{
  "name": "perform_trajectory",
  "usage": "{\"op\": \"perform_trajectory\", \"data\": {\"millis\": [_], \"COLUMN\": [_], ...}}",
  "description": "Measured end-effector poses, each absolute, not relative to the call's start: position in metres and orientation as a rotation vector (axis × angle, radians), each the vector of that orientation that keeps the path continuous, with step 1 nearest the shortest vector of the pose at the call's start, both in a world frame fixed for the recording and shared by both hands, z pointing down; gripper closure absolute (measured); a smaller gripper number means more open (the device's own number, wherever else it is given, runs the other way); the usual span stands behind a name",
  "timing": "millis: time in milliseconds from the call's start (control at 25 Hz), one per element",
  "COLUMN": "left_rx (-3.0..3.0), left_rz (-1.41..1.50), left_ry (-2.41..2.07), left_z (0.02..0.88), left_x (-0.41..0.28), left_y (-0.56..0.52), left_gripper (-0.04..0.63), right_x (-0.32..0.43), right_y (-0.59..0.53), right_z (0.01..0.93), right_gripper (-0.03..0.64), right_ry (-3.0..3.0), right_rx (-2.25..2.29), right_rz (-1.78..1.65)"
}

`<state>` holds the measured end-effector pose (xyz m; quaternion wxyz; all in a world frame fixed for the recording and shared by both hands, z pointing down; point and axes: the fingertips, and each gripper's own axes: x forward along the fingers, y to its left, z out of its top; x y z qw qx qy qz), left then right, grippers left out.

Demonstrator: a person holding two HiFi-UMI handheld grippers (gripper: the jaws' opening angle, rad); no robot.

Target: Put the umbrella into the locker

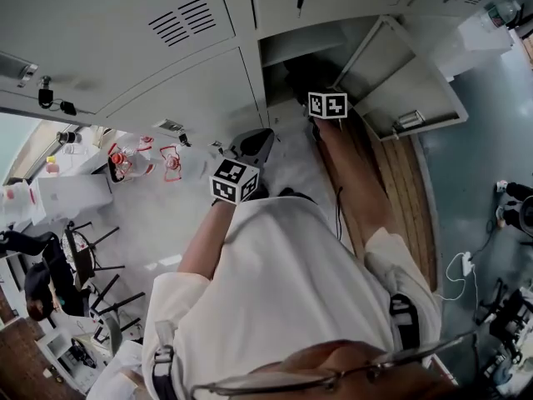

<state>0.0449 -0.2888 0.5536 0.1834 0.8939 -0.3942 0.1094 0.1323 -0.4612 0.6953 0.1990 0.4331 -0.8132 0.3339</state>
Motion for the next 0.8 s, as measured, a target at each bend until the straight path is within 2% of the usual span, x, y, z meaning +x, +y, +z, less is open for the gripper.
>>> {"op": "perform_trajectory", "data": {"millis": [240,560,800], "left_rx": [2.51,2.502,2.492], "left_rz": [0.322,0.328,0.332], "left_ry": [-1.116,-1.132,-1.13], "left_z": [0.558,0.557,0.561], "left_x": [0.041,0.031,0.029], "left_y": [-0.295,-0.305,-0.306], "left_gripper": [0.591,0.591,0.591], "right_x": [0.131,0.13,0.132], "right_y": [-0.486,-0.503,-0.505], "right_z": [0.708,0.718,0.718], "right_gripper": [0.39,0.373,0.288], "right_ry": [-2.16,-2.112,-2.104], "right_rx": [1.201,1.213,1.207], "right_rz": [0.715,0.599,0.441]}}
